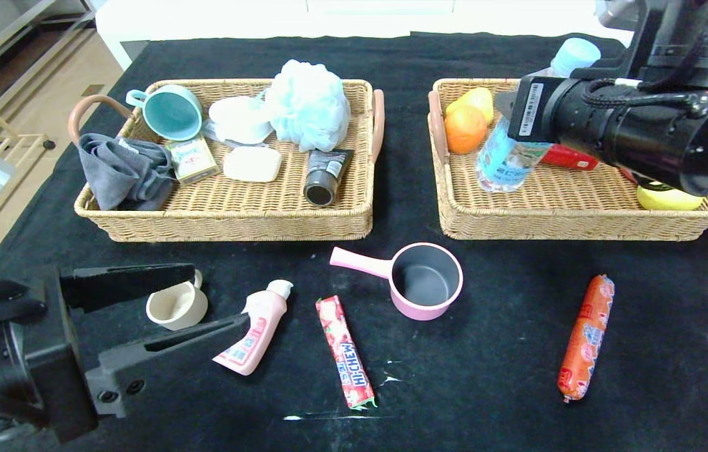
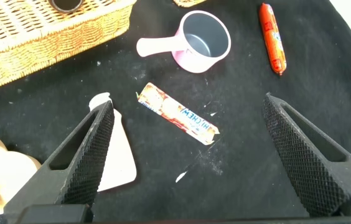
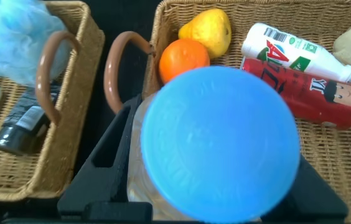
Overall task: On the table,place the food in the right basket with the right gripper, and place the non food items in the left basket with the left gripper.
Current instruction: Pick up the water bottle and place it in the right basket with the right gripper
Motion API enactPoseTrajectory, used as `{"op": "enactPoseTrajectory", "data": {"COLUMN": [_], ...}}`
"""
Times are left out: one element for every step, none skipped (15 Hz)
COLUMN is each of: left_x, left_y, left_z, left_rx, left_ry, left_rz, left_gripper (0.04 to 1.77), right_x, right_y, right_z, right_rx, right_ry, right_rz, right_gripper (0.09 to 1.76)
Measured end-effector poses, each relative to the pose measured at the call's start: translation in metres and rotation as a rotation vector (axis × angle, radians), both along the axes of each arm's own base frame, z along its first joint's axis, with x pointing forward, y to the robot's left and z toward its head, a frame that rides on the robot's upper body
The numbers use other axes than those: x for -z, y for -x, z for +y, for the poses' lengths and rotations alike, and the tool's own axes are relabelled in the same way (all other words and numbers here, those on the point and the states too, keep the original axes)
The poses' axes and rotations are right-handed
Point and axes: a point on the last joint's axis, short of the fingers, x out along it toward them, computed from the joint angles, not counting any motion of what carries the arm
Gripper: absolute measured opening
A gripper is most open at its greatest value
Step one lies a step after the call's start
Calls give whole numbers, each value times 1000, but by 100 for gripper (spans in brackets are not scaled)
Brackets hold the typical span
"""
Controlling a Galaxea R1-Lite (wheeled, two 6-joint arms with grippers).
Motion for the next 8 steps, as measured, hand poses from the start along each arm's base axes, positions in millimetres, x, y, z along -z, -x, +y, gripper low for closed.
{"op": "enactPoseTrajectory", "data": {"left_x": [0, 0, -1, -1, -1, 0, 0, 0], "left_y": [0, 1, 1, 1, 1, 1, 1, 1], "left_z": [0, 0, 0, 0, 0, 0, 0, 0], "left_rx": [1, 1, 1, 1, 1, 2, 2, 3], "left_ry": [1, 1, 1, 2, 1, -2, -3, -3], "left_rz": [-1, -2, -3, -4, -5, -7, -7, -9], "left_gripper": [172, 172, 172, 172, 172, 172, 172, 172], "right_x": [1, 2, 2, 3, 4, 5, 8, 9], "right_y": [-8, -15, -22, -29, -36, -42, -49, -54], "right_z": [1, 2, 2, 3, 4, 4, 4, 3], "right_rx": [5, 10, 17, 24, 34, 43, 51, 59], "right_ry": [4, 5, 3, 2, -1, -1, 0, 0], "right_rz": [0, -3, -8, -10, -14, -15, -12, -12], "right_gripper": [109, 109, 109, 109, 109, 109, 109, 109]}}
